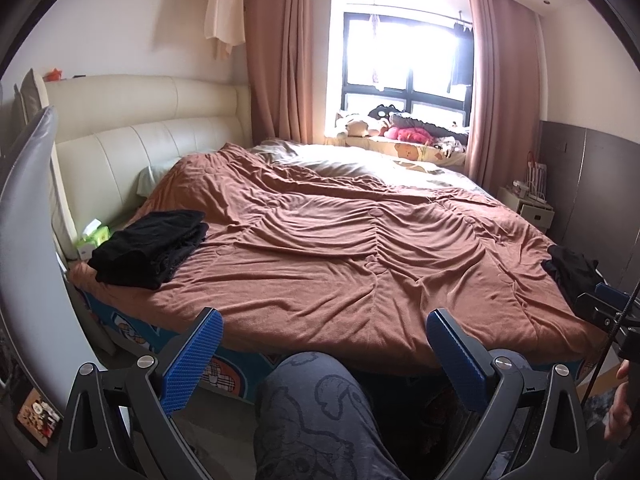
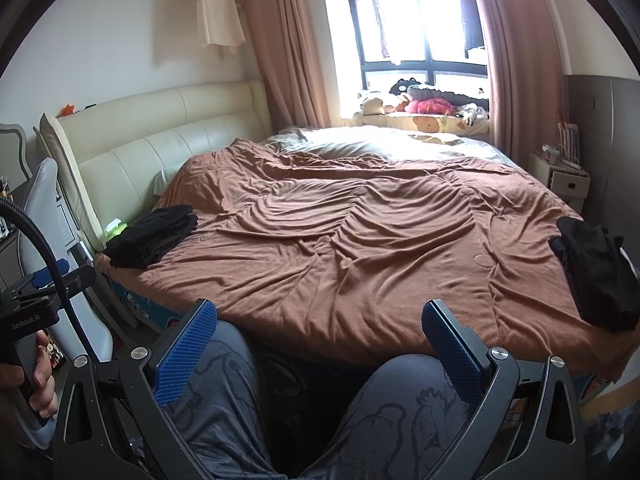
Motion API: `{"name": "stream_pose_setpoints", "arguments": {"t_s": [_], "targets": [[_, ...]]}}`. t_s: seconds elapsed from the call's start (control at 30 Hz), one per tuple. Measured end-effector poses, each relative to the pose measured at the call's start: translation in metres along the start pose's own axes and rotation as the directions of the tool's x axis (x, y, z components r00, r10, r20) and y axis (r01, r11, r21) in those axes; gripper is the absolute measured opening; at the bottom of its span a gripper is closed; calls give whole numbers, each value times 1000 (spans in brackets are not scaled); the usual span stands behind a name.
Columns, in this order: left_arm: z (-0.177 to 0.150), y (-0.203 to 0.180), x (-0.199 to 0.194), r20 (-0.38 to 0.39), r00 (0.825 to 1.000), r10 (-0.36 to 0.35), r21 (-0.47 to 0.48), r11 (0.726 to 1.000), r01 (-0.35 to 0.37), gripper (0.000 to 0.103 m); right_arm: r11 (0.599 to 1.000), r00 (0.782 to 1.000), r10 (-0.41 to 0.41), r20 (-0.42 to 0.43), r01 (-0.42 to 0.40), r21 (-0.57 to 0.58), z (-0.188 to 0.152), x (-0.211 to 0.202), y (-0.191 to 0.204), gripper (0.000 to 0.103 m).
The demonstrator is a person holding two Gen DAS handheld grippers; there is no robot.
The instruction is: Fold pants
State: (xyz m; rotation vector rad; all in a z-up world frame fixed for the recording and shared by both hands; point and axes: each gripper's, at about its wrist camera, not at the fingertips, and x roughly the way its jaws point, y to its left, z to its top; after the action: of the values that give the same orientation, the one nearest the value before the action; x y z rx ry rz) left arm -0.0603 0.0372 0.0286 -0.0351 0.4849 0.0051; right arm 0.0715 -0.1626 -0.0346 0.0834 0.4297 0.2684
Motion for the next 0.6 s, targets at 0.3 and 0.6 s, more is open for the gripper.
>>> {"name": "stream_pose_setpoints", "arguments": {"t_s": [0.3,0.6], "targets": [[0,1,0,1,1000,6,0,1000,-6,103,1000,1000,9,1,-9,7,-1,2,-3,103],[0,2,1,2,1000,5,-1,1000,-5,103,1000,1000,12,3,-12,6,-1,0,-1,103]]}}
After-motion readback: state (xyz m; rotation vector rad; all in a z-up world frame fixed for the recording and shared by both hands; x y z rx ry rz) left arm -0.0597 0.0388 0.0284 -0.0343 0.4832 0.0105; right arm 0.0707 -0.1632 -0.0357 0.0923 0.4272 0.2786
